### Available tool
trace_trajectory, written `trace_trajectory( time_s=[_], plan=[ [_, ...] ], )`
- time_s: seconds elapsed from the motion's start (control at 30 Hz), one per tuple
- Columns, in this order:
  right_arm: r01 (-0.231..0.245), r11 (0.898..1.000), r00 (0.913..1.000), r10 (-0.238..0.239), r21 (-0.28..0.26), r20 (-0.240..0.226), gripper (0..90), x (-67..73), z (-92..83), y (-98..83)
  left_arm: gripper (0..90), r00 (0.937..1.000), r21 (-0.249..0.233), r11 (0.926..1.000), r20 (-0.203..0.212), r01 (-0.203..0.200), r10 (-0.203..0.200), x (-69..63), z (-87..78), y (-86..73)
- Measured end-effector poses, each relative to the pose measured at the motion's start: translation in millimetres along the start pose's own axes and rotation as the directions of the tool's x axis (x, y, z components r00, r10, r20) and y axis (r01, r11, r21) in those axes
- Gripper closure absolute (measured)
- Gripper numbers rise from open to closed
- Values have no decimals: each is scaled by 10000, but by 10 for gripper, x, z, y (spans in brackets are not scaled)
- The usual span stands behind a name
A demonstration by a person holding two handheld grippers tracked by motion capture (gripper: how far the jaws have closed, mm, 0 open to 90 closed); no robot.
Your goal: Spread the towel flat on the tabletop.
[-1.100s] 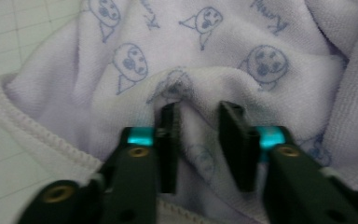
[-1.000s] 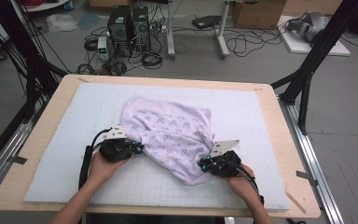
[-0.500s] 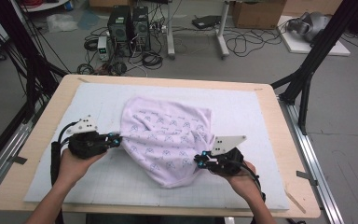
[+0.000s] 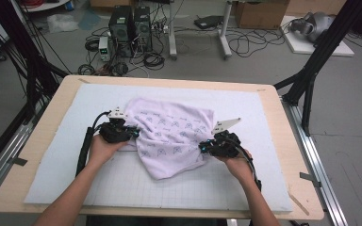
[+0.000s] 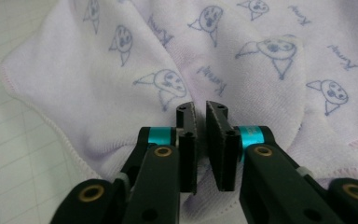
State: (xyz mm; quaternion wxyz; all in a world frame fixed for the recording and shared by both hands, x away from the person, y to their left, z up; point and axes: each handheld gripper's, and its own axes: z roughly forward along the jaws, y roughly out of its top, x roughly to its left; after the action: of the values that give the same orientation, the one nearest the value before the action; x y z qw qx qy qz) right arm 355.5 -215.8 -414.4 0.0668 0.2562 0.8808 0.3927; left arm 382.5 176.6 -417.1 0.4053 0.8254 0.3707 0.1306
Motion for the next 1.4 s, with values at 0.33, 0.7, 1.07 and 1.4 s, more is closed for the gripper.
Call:
trace_trajectory(
  time_s=[0.33,0.7,1.07,1.4],
  plan=[
    [769,9922,9968,-742,-986,313,641,264,-352,-119,612,9992,-1122,9934,306,-238,274,-134,-539,-225],
    [1254,9921,9918,-1255,-72,-224,585,444,12,-257,580,9796,-250,9946,1724,-1006,1034,-586,-108,-407],
    [1358,9901,9906,-1350,358,-225,853,403,86,-253,860,9798,-131,9891,1361,-1464,1468,-631,-75,-398],
    [1586,9832,9822,-1664,-900,-874,872,697,-245,-101,862,9647,-709,9747,1442,-2122,2205,-723,-815,-245]
  ],
)
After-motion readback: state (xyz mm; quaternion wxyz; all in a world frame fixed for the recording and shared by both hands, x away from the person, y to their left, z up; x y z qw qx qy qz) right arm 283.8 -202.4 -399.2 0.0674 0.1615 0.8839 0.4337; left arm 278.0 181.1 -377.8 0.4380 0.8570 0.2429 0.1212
